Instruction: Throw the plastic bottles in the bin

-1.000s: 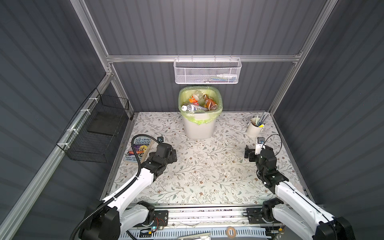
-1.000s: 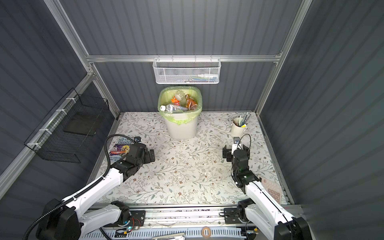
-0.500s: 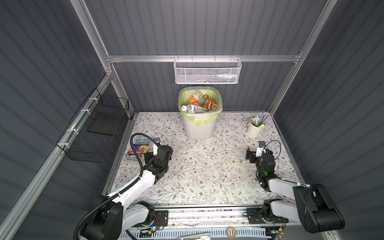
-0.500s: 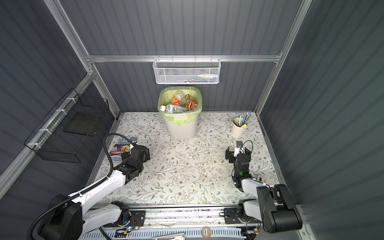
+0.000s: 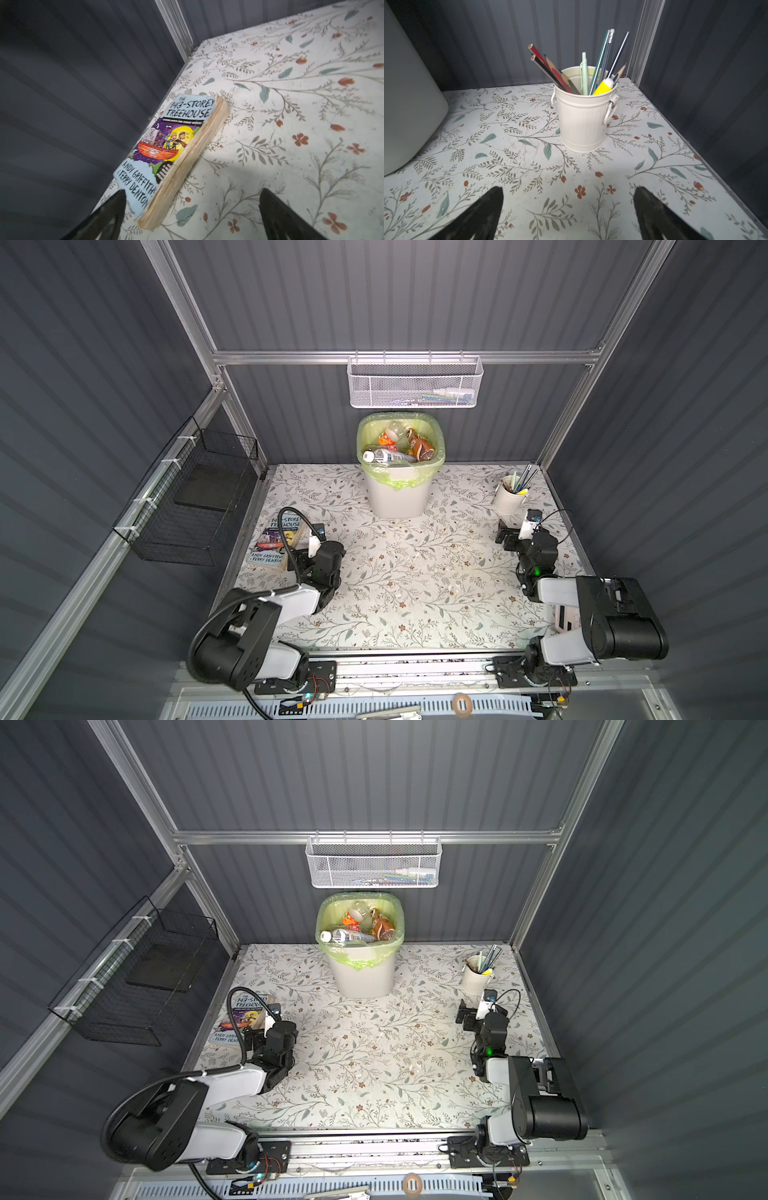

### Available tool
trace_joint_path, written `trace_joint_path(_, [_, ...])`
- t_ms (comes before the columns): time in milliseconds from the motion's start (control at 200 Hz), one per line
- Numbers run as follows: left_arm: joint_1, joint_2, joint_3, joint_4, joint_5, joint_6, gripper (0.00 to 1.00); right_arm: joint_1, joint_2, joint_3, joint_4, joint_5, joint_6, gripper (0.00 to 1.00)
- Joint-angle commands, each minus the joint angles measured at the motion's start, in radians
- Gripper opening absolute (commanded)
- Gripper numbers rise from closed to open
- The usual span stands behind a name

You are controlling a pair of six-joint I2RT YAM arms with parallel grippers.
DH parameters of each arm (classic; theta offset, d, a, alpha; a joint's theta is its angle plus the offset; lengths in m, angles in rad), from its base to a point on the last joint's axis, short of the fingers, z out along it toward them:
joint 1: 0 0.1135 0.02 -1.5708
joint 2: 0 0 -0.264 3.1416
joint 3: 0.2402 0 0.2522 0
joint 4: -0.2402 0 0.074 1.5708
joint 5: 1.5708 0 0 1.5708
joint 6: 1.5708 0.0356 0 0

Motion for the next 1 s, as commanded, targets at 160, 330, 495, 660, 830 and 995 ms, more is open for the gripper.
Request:
trace_joint_path(160, [0.104,0.205,0.037,0.430,0.236,0.107,1.00,-0.010,0.003,0.006,-0.026,-0.046,0.026,0.99])
trace_joint_path(330, [0.221,0.207,0.032,0.387,0.439,0.014,1.00,-0.010,0.003,0.006,-0.026,-0.046,0.027,0.99])
trace_joint_path(495, [0.288,0.260,0.078,0.333,0.566,-0.018,1.00,-0.010,0.003,0.006,-0.026,-0.045,0.027,0.99])
trace_joint_path(660, [0.300,0.256,0.087,0.318,0.589,-0.024,1.00,-0.008,0.001,0.003,-0.020,-0.040,0.026,0.99])
trace_joint_path(830, [0.300,0.257,0.080,0.331,0.578,-0.024,1.00,-0.008,0.002,0.003,-0.020,-0.043,0.027,0.99])
trace_joint_path(995, [0.300,0.258,0.080,0.334,0.577,-0.024,1.00,-0.008,0.001,0.003,-0.020,-0.042,0.026,0.99])
